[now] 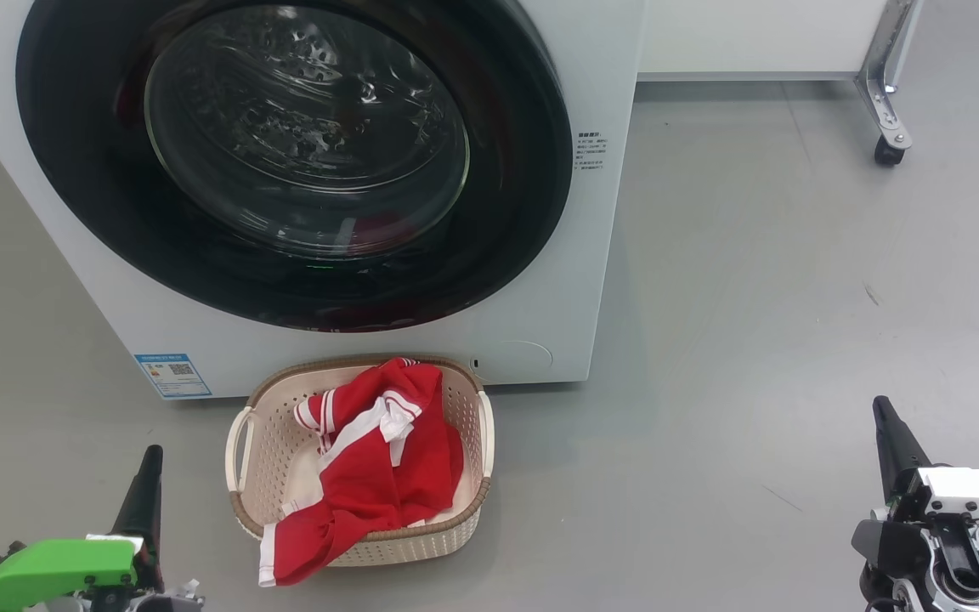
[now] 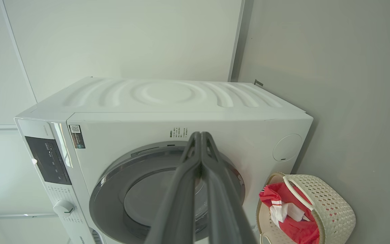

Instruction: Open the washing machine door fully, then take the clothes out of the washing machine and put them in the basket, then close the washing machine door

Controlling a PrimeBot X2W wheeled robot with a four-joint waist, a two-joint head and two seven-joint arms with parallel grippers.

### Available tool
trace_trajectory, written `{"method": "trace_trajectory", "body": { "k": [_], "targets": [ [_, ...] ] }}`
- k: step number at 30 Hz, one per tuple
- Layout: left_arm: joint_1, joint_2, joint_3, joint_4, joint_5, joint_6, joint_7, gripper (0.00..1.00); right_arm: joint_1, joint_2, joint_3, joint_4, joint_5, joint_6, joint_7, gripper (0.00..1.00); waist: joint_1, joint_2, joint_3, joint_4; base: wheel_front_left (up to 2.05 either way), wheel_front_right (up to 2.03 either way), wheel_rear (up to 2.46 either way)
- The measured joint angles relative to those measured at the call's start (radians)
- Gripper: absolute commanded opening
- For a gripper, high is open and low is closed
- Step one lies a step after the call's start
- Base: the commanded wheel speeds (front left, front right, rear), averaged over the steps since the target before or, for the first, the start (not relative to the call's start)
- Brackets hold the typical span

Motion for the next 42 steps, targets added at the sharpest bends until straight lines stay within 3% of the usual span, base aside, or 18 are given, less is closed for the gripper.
{"method": "trace_trajectory", "body": {
  "k": [42],
  "targets": [
    [-0.003,-0.001,0.003,0.004,0.000,0.000,0.006,0.00,-0.001,0.001,-0.005,0.005,0.000,0.005,0.007,0.00,0.0000,0.0000,0.000,0.000,0.00,0.00,0.00]
  ]
}}
